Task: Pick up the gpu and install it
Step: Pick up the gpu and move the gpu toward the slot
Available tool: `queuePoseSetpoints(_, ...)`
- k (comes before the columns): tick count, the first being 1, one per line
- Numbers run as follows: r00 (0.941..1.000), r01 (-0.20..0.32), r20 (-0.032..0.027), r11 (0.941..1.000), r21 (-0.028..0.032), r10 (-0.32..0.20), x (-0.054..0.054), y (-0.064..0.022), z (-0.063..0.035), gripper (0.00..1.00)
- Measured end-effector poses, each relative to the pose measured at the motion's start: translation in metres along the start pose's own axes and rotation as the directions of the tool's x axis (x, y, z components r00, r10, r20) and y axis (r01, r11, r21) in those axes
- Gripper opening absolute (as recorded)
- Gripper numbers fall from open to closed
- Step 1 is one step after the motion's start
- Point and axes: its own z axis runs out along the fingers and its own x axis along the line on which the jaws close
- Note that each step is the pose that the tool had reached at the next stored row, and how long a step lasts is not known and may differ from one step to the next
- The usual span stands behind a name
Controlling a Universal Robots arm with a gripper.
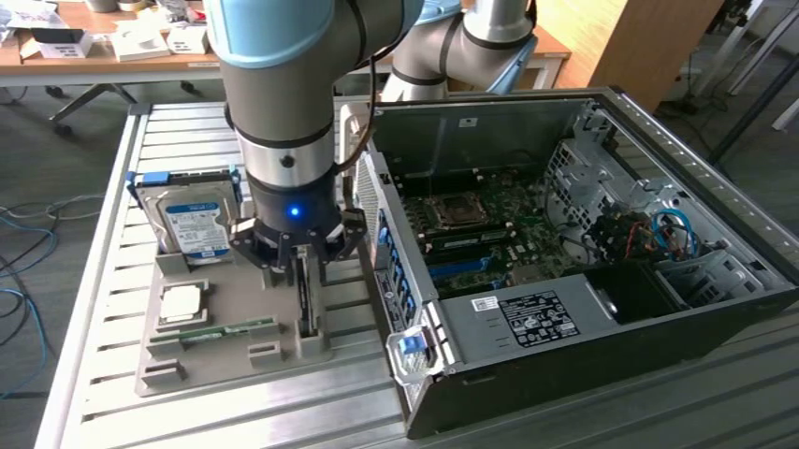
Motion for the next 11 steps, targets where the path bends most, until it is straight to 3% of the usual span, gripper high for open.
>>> queuePoseSetpoints(11,1.0000,-0.003,0.0002,1.0000,0.0000,0.003,0.0024,0.0025,0.0022,0.43)
